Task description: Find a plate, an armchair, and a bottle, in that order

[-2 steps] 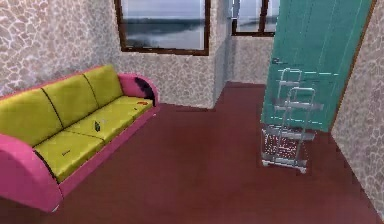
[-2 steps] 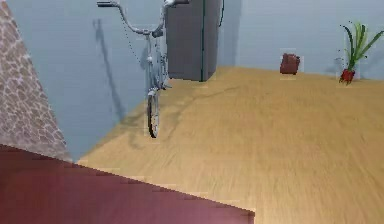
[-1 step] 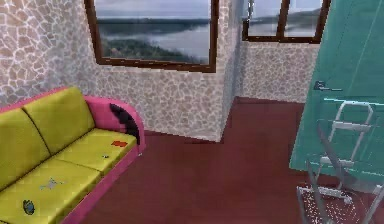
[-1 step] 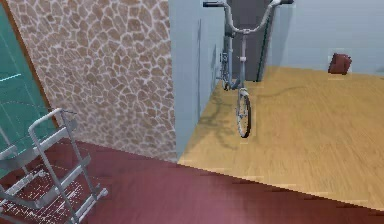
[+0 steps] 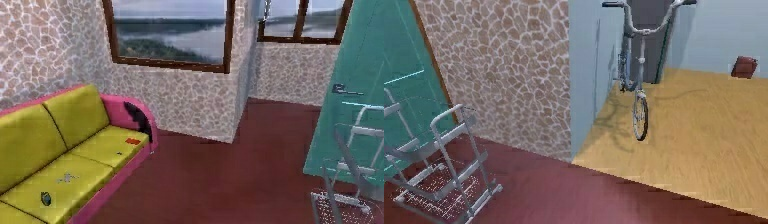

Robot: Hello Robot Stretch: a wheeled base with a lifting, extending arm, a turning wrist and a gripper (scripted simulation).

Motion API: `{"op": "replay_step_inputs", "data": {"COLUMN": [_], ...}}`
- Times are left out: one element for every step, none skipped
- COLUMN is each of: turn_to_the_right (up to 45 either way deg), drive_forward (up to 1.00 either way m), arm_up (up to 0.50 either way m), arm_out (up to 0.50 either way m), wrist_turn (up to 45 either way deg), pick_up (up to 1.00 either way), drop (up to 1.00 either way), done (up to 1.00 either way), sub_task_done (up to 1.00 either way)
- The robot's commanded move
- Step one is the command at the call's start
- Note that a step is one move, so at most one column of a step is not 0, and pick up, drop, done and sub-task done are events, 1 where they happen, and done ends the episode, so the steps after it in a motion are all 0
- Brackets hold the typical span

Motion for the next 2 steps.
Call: {"op": "replay_step_inputs", "data": {"turn_to_the_right": [0.0,24.0], "drive_forward": [0.70,0.00], "arm_up": [0.00,0.00], "arm_out": [0.00,0.00], "wrist_turn": [0.0,0.0], "pick_up": [0.00,0.00], "drop": [0.00,0.00], "done": [0.00,0.00], "sub_task_done": [0.00,0.00]}}
